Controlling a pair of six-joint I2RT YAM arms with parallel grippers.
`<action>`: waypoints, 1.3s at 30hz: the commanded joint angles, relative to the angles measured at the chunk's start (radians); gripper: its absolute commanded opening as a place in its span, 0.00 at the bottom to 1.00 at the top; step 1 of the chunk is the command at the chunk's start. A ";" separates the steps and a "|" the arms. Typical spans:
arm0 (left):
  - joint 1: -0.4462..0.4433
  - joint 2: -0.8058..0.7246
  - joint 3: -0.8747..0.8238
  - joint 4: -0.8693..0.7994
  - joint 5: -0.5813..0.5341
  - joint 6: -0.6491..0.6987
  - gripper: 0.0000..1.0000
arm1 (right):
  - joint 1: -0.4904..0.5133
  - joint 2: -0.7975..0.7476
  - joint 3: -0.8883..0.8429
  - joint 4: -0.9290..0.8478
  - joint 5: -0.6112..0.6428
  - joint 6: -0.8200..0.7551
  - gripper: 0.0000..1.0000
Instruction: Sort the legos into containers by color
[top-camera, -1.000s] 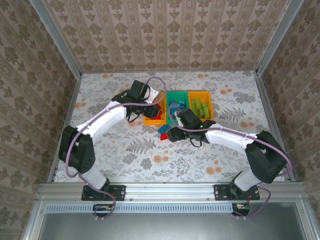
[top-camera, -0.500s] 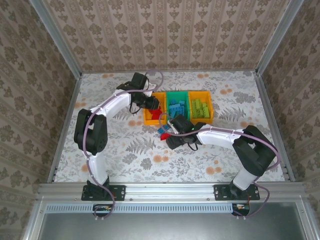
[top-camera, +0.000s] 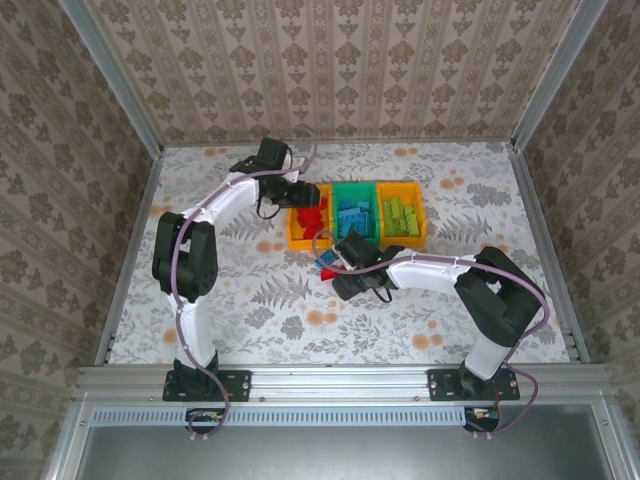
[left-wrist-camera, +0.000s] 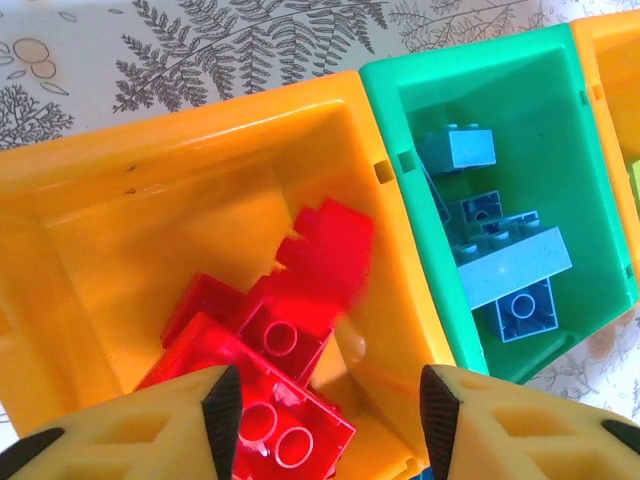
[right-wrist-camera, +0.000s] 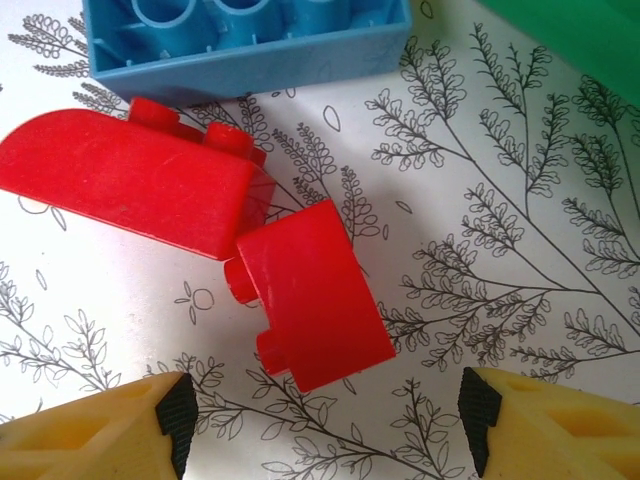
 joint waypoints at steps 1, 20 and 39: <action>0.002 -0.019 -0.001 0.015 0.023 -0.012 0.62 | 0.005 0.017 0.021 -0.026 0.042 -0.029 0.72; 0.004 -0.188 -0.168 0.071 -0.018 -0.020 1.00 | 0.018 0.122 0.115 -0.051 0.051 -0.064 0.43; 0.038 -0.269 -0.312 0.105 -0.044 -0.019 1.00 | -0.013 -0.046 0.161 -0.046 -0.154 -0.084 0.26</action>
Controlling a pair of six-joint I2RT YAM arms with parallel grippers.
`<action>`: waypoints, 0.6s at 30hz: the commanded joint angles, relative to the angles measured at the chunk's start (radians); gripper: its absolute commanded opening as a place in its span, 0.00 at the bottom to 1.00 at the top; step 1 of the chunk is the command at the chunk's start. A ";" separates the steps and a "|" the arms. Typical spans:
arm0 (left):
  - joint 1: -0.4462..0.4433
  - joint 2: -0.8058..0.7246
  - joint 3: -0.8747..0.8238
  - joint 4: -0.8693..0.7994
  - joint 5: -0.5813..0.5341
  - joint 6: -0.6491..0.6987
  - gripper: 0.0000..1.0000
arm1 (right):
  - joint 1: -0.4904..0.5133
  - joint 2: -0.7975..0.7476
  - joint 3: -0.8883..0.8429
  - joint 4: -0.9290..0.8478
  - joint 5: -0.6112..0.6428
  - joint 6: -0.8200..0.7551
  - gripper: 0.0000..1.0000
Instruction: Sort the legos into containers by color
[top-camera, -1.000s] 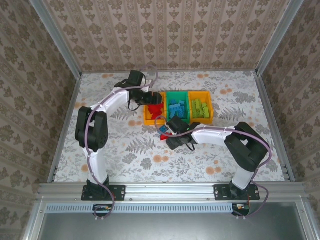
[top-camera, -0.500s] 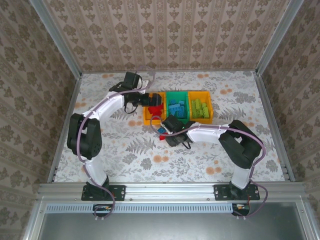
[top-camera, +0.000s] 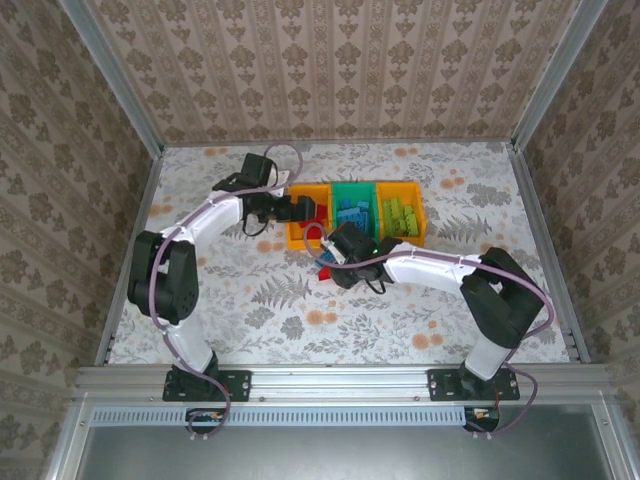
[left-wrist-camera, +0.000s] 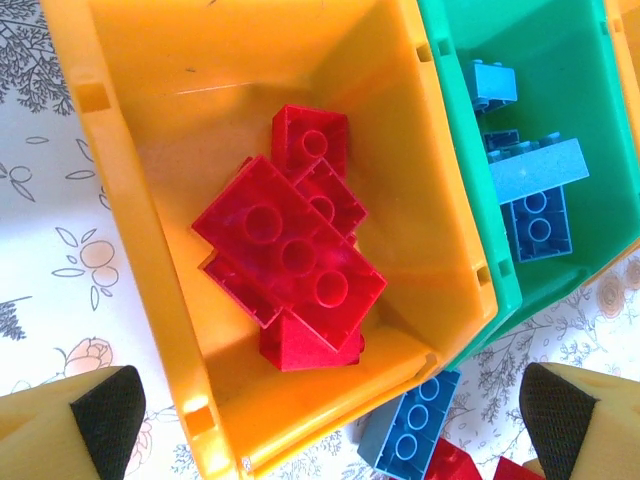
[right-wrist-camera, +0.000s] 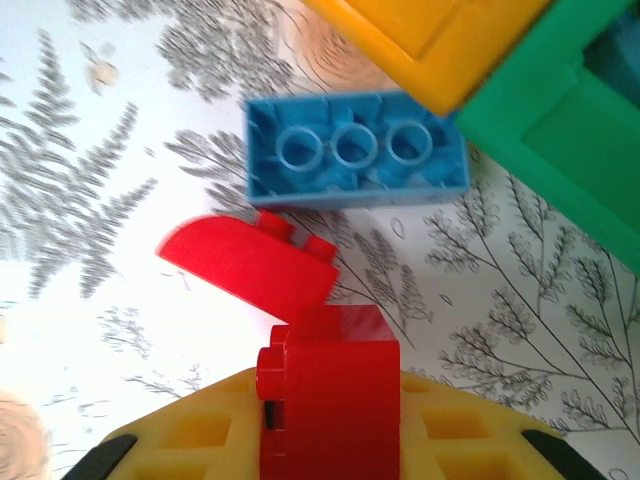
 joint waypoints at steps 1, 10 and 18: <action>0.013 -0.054 -0.034 0.024 -0.014 0.001 1.00 | -0.030 -0.031 0.059 0.009 -0.117 -0.005 0.26; 0.026 -0.116 -0.148 0.061 -0.044 -0.004 1.00 | -0.144 0.066 0.251 0.091 -0.288 0.192 0.24; 0.030 -0.162 -0.227 0.069 -0.065 0.003 1.00 | -0.195 0.232 0.486 0.015 -0.265 0.374 0.27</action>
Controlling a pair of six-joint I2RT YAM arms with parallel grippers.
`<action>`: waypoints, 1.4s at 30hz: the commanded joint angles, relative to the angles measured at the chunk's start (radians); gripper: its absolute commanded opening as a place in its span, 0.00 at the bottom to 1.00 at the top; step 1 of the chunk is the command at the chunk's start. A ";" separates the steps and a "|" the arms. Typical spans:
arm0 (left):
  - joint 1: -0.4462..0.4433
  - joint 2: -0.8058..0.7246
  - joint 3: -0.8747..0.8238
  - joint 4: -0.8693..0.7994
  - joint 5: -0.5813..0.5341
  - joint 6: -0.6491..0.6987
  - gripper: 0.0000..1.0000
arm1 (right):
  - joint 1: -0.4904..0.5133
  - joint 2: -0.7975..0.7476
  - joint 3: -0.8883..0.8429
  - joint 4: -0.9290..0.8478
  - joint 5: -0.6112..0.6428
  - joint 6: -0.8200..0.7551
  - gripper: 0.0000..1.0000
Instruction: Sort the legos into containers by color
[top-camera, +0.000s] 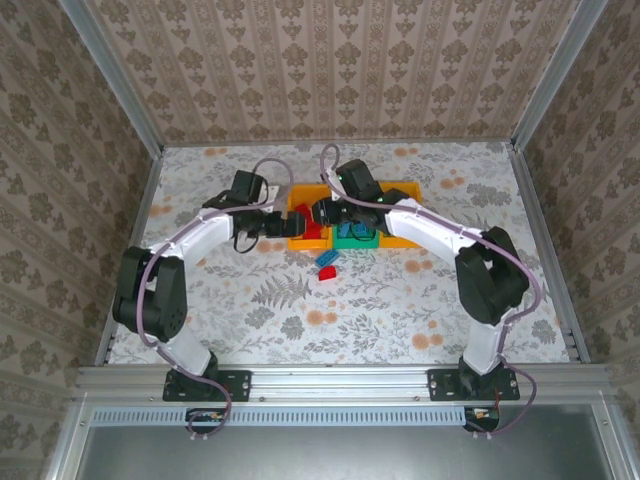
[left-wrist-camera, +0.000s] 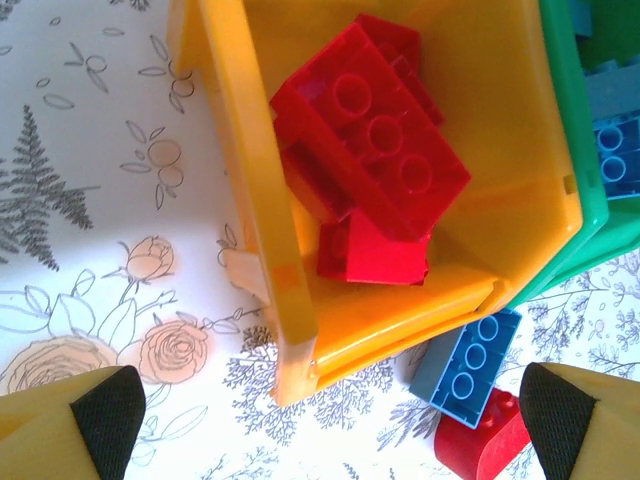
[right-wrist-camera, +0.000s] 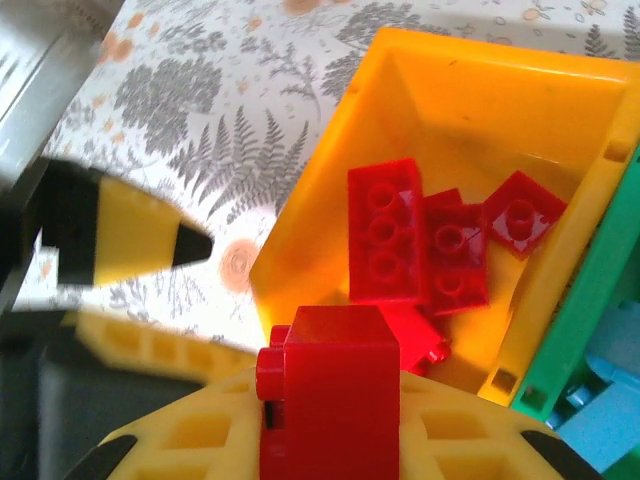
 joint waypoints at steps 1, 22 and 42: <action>0.008 -0.037 -0.031 0.018 -0.007 0.006 1.00 | -0.006 0.078 0.118 -0.089 0.039 0.114 0.27; -0.276 -0.024 -0.171 0.086 0.043 0.247 1.00 | -0.057 0.245 0.333 -0.217 0.046 0.245 0.58; -0.391 0.109 -0.074 0.049 -0.083 0.191 0.98 | -0.081 0.018 0.109 -0.157 0.096 0.238 0.63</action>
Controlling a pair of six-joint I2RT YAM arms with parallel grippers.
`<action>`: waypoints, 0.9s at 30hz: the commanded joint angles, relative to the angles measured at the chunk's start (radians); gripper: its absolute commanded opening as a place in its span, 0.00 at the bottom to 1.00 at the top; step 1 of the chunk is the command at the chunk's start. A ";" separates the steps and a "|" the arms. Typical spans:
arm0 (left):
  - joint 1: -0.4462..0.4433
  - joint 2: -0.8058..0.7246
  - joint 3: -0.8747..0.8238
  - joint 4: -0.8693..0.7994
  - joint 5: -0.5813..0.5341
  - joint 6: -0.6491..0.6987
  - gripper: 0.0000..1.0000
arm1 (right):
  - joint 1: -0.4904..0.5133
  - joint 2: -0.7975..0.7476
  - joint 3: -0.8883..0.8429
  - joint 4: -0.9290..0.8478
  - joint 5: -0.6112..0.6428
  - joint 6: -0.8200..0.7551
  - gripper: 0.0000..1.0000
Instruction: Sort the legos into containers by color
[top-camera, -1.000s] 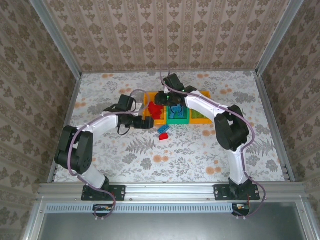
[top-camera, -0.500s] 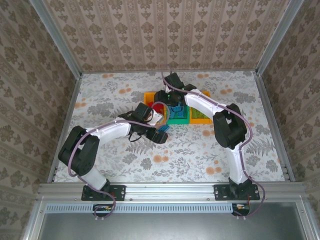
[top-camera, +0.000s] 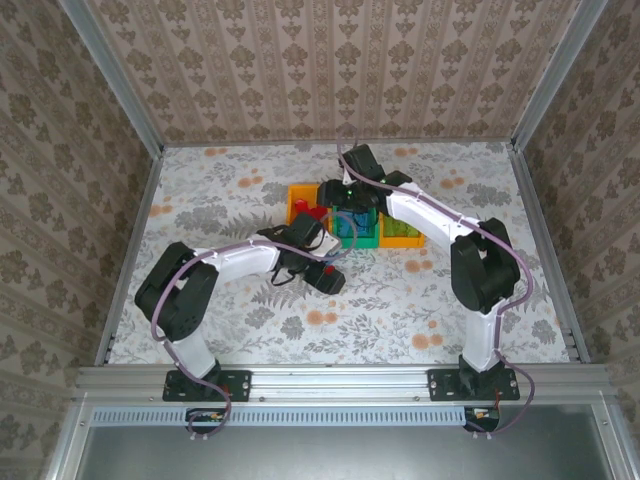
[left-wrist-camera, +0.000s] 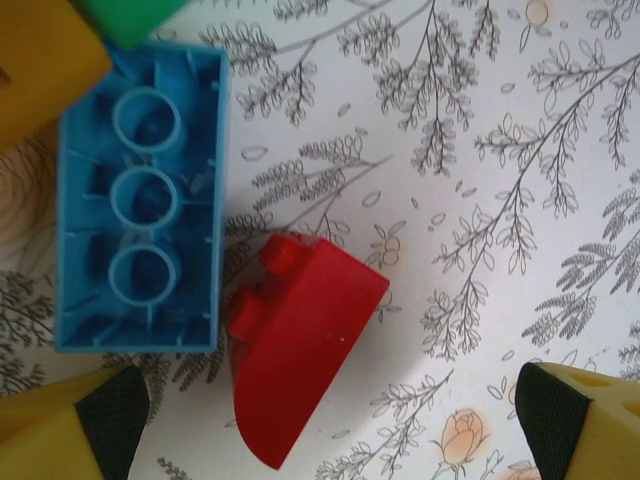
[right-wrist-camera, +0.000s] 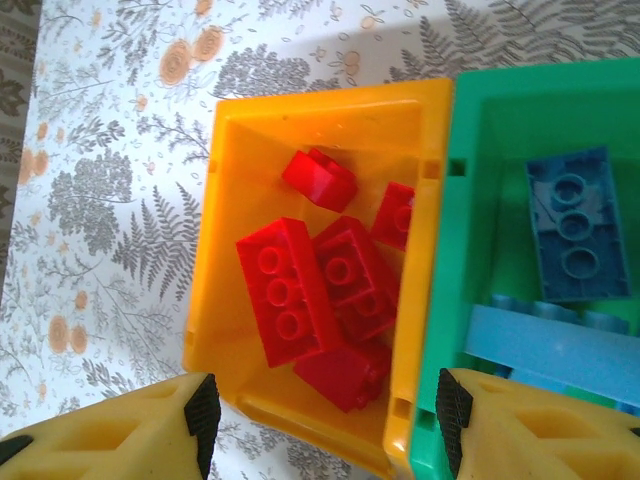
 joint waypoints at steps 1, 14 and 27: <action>-0.010 0.037 0.044 -0.013 -0.023 -0.009 0.98 | -0.009 -0.056 -0.034 0.008 0.025 0.004 0.63; -0.057 0.078 0.069 -0.021 -0.002 0.007 0.86 | -0.050 -0.137 -0.119 0.021 0.043 0.007 0.63; -0.111 0.089 0.068 -0.048 -0.010 -0.006 0.73 | -0.065 -0.149 -0.147 0.020 0.040 0.010 0.63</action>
